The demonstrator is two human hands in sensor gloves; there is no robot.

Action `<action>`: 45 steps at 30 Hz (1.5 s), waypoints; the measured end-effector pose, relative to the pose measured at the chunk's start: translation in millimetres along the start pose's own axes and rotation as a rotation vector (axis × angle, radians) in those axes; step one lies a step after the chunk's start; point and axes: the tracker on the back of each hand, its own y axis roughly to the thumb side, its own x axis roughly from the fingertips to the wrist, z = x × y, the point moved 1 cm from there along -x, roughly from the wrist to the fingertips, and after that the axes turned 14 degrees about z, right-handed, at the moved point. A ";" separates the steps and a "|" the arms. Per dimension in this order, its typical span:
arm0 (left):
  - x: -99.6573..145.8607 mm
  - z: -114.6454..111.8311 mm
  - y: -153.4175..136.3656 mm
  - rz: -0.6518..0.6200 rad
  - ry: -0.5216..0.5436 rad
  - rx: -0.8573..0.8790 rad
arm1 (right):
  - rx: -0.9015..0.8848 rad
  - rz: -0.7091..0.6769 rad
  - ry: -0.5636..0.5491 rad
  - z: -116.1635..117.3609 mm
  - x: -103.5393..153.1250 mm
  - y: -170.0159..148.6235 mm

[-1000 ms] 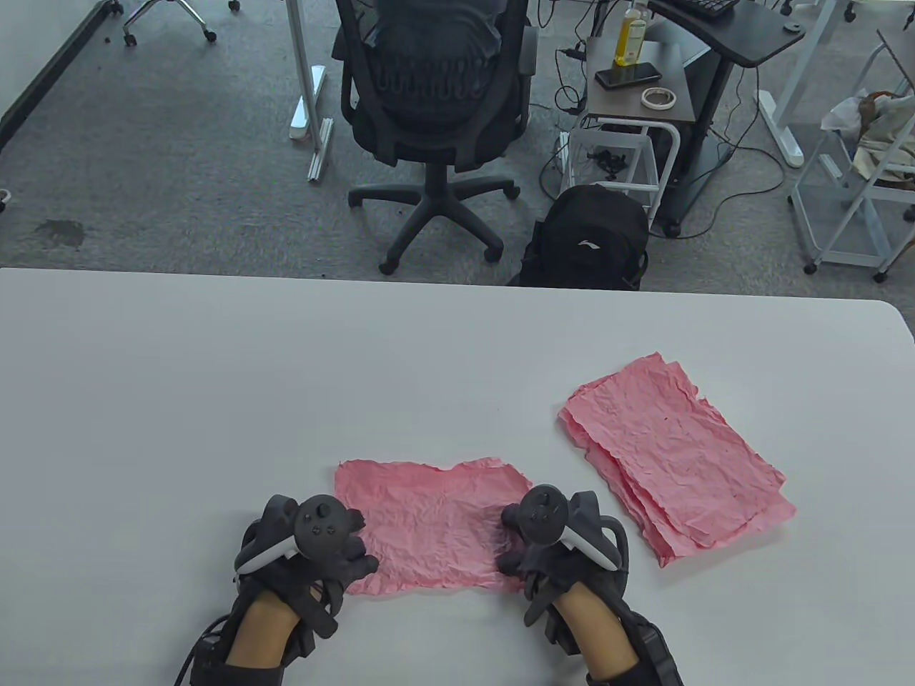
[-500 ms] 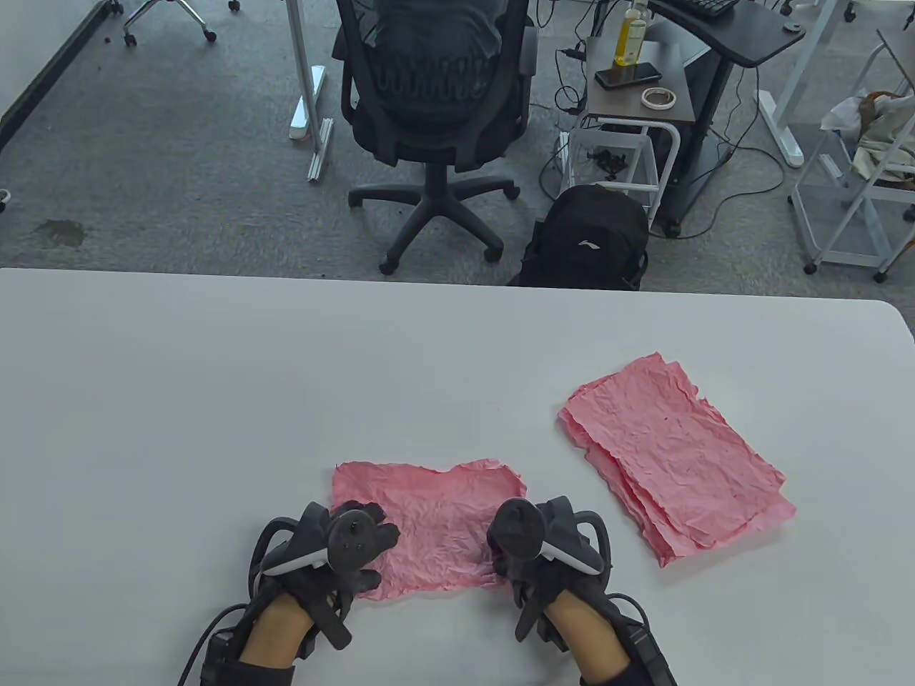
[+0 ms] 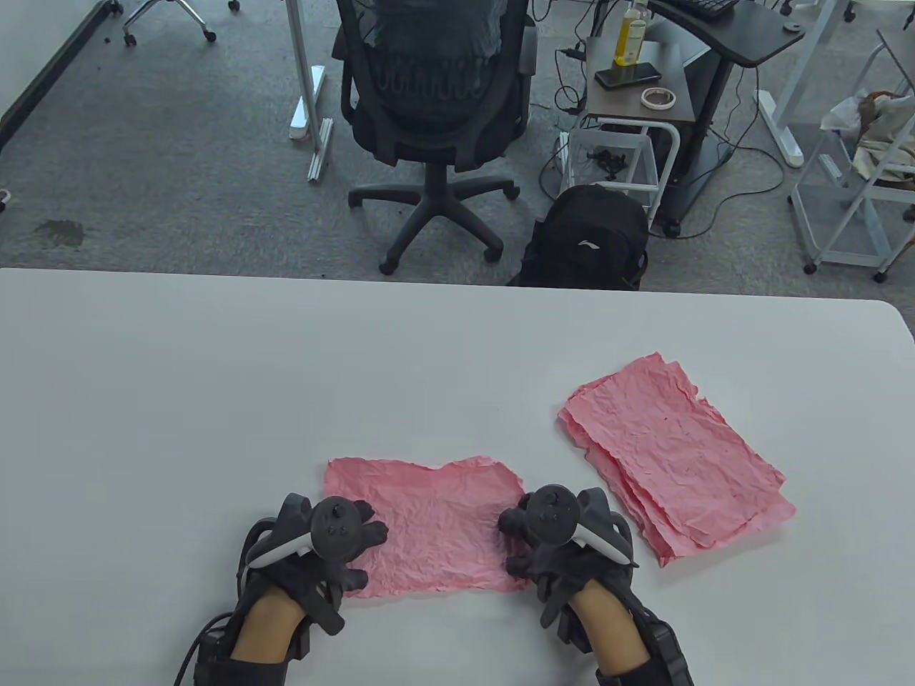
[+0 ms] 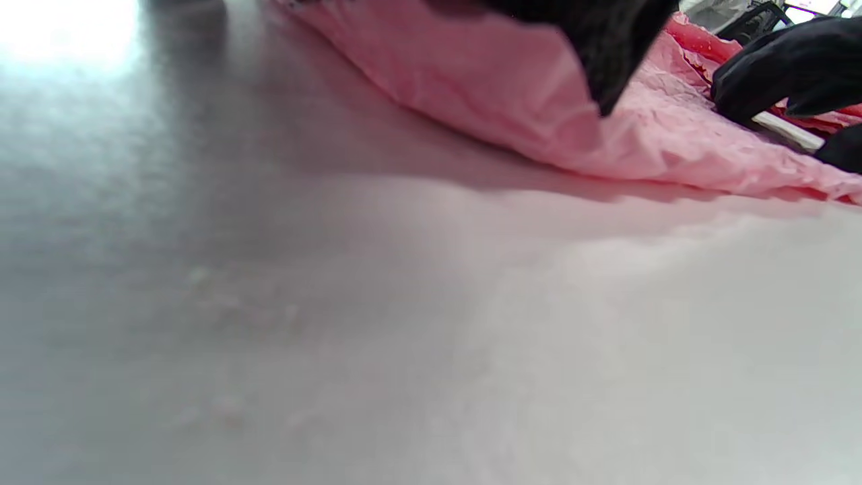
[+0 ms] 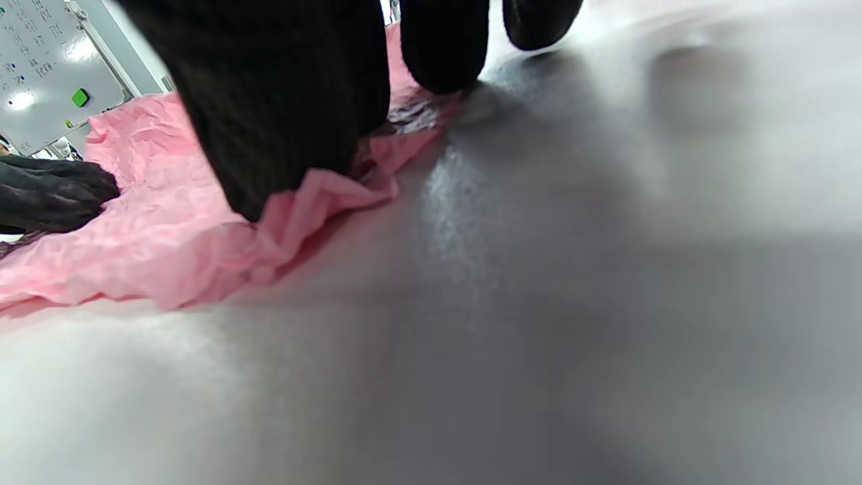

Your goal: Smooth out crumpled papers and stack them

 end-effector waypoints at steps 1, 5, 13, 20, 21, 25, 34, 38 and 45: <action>0.0 -0.5 -1.3 0.002 -0.009 0.010 | 0.004 0.014 0.032 -0.6 -0.5 -2.6; 0.6 -0.6 -2.5 0.008 -0.017 0.003 | -0.044 0.069 0.147 0.6 -2.2 -13.0; 3.1 -3.1 8.5 -0.033 -0.055 -0.064 | -0.009 -0.013 -0.077 -16.9 15.4 2.6; 1.7 -10.8 16.8 -0.039 -0.116 -0.066 | 0.148 -0.182 0.135 37.2 4.7 85.7; 1.5 -11.0 14.8 -0.028 -0.119 -0.053 | 0.180 -0.112 0.172 33.3 2.9 82.6; 0.9 -11.9 13.6 -0.008 -0.145 -0.054 | 0.017 0.070 0.064 9.8 -16.8 32.7; -2.2 -11.5 8.8 0.012 -0.167 -0.024 | 0.076 0.026 -0.147 -8.4 -7.3 36.8; -2.1 -11.3 11.7 -0.001 -0.174 -0.042 | -0.017 -0.286 0.019 17.4 -0.9 87.7; -2.2 -12.1 9.1 0.013 -0.184 -0.037 | 0.016 0.056 0.021 9.3 -31.4 42.7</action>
